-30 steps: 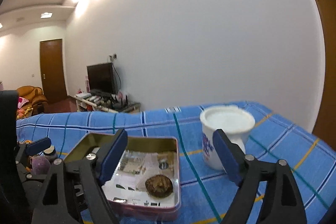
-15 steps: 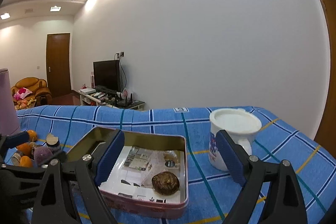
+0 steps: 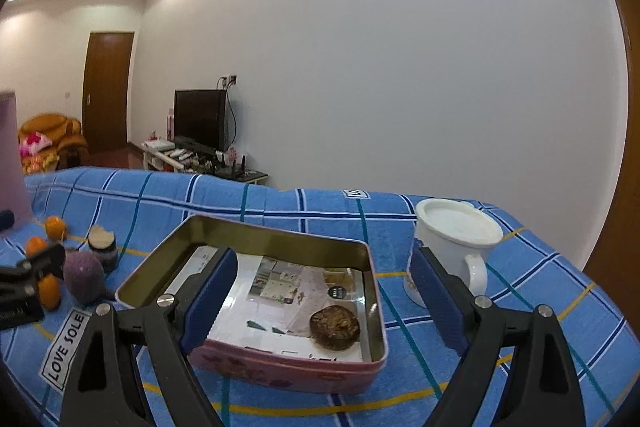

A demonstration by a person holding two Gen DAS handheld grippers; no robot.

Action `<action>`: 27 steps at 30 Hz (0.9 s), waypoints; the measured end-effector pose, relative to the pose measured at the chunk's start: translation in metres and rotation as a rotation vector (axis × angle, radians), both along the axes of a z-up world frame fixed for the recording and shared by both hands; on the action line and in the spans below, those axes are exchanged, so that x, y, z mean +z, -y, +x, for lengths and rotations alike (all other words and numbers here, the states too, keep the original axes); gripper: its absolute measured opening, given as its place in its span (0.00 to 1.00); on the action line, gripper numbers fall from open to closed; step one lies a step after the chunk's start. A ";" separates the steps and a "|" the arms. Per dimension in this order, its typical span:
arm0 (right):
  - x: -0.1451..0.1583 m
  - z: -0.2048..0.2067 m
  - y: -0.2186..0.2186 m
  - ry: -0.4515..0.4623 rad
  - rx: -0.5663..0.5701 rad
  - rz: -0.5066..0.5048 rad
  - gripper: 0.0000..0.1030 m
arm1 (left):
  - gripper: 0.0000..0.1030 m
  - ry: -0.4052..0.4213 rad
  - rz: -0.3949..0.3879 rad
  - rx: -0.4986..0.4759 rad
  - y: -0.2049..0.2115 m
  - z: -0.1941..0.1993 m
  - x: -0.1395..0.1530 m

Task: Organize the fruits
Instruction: 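Lift both grippers out of the tin back toward the produce, then close the right gripper around the purple turnip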

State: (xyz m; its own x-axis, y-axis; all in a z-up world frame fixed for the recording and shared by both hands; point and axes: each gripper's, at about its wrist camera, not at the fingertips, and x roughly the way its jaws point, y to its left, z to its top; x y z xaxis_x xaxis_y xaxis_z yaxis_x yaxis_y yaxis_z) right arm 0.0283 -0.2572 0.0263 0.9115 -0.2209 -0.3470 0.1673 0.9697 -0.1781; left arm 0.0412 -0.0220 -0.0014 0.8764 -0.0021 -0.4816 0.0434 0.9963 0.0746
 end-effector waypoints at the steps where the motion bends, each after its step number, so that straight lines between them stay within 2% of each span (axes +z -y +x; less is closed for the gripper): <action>1: -0.001 0.000 -0.004 -0.006 0.004 -0.010 0.87 | 0.98 -0.002 0.001 0.002 -0.003 0.000 0.000; 6: -0.004 0.002 -0.028 -0.049 0.020 -0.039 0.87 | 0.98 -0.008 -0.019 0.010 -0.022 0.001 -0.001; 16: -0.011 0.009 -0.076 -0.121 0.046 -0.059 0.87 | 0.98 -0.030 -0.111 0.052 -0.056 0.004 -0.003; 27: -0.016 0.017 -0.102 -0.161 0.060 -0.060 0.87 | 0.98 -0.054 -0.079 0.092 -0.074 0.009 -0.003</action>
